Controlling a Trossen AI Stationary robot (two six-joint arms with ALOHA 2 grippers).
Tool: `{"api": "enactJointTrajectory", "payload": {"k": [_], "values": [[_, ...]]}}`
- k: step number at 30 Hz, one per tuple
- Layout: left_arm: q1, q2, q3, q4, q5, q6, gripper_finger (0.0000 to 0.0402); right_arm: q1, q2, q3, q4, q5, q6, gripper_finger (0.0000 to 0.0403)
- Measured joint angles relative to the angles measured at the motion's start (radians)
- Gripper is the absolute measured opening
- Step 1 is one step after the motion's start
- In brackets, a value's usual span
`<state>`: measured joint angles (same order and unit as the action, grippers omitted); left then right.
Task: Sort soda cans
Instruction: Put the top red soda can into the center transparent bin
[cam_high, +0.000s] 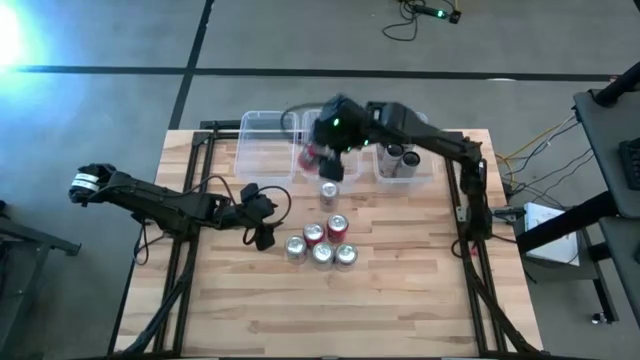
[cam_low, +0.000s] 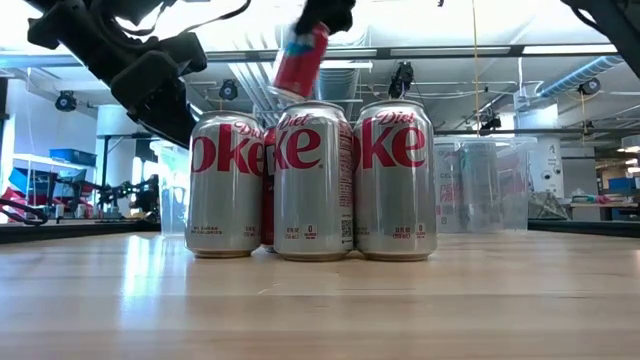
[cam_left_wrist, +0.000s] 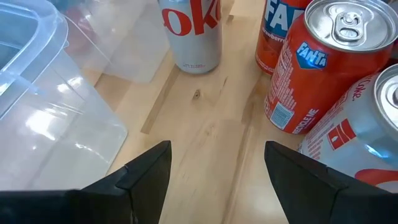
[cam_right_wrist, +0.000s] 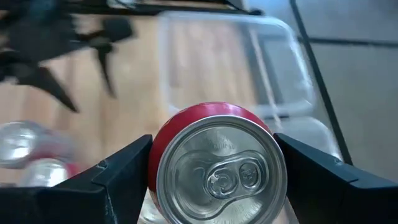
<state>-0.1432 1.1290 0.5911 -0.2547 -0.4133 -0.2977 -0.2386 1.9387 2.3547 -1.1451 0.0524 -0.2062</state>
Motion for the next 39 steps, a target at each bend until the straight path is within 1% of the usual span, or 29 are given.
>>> {"api": "enactJointTrajectory", "payload": {"k": [6, 9, 13, 17, 25, 29, 35, 39], "values": [[0.000, 0.000, 0.000, 0.002, 0.002, 0.000, 0.0242, -0.148, 0.025, -0.018, -0.068, -0.002, -0.015, 0.0297], [0.000, 0.000, 0.000, 0.002, 0.004, 0.000, 0.0242, -0.205, 0.055, -0.057, -0.060, -0.011, -0.030, 0.0297], [0.000, 0.000, 0.000, 0.001, 0.004, 0.000, 0.0242, -0.251, 0.084, -0.134, -0.029, -0.056, -0.054, 0.0301], [0.000, 0.000, 0.000, 0.000, 0.004, 0.000, 0.0242, -0.265, 0.105, -0.219, 0.008, -0.060, -0.075, 0.0299], [0.000, 0.000, 0.000, 0.000, 0.004, 0.000, 0.0242, -0.284, 0.108, -0.362, 0.146, -0.052, -0.102, 0.0299], [0.000, 0.000, 0.000, 0.000, 0.004, 0.000, 0.0242, -0.297, 0.108, -0.411, 0.195, -0.049, -0.119, 0.0302], [0.000, 0.000, 0.000, 0.000, 0.003, 0.000, 0.0242, -0.308, 0.108, -0.476, 0.223, -0.030, -0.124, 0.0303], [0.000, 0.000, 0.000, 0.000, 0.003, 0.000, 0.0242, -0.308, 0.108, -0.510, 0.258, -0.026, -0.127, 0.0316]]}}
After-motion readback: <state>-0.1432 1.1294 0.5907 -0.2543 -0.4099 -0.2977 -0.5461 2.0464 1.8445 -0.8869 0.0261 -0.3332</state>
